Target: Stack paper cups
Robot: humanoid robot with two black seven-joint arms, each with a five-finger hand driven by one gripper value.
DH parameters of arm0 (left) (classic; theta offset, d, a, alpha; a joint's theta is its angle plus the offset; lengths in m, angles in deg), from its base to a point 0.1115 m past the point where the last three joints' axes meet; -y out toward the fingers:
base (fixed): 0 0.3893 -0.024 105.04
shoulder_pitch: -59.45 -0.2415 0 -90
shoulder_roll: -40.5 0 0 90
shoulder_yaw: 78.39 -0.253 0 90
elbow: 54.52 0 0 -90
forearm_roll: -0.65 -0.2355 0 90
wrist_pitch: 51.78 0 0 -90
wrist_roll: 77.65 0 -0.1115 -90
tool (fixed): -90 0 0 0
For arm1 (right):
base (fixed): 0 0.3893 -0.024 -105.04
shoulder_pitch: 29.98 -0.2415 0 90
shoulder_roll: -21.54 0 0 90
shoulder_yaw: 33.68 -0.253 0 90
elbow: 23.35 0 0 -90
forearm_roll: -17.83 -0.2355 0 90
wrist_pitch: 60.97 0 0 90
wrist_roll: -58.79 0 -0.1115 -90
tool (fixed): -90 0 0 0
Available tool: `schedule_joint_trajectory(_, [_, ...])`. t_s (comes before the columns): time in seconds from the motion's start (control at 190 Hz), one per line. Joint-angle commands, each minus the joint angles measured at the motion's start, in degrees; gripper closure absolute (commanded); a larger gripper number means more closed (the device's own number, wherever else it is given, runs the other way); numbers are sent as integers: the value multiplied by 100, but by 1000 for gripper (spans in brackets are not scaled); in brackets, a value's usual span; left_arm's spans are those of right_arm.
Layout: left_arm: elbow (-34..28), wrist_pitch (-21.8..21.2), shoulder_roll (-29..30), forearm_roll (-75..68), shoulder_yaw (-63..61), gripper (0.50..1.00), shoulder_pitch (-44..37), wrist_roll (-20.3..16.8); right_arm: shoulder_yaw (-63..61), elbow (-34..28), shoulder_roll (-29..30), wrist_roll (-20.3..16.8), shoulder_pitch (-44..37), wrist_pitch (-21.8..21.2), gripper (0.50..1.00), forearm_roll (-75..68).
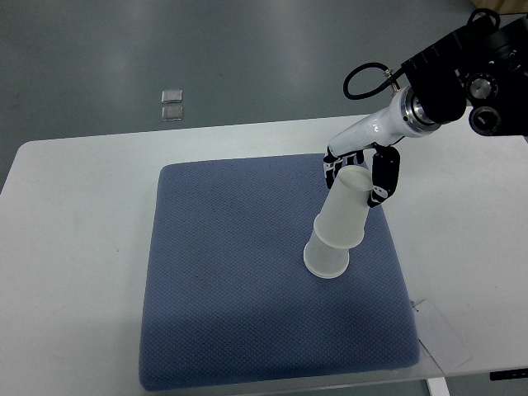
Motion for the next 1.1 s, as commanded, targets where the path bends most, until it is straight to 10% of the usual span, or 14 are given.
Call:
schedule_joint_trajectory(0.0, [0, 0, 0, 0, 0, 500, -2, -1, -7, 10, 0, 0, 7, 35, 722, -3])
schedule_joint_trajectory(0.793, [0, 0, 0, 0, 0, 500, -2, -1, -95, 440, -141, 44, 7, 123, 711, -310])
schedule_joint_trajectory(1.093, [0, 0, 0, 0, 0, 500, -2, -1, -816, 1328, -150, 88, 1132, 1301, 711, -1760])
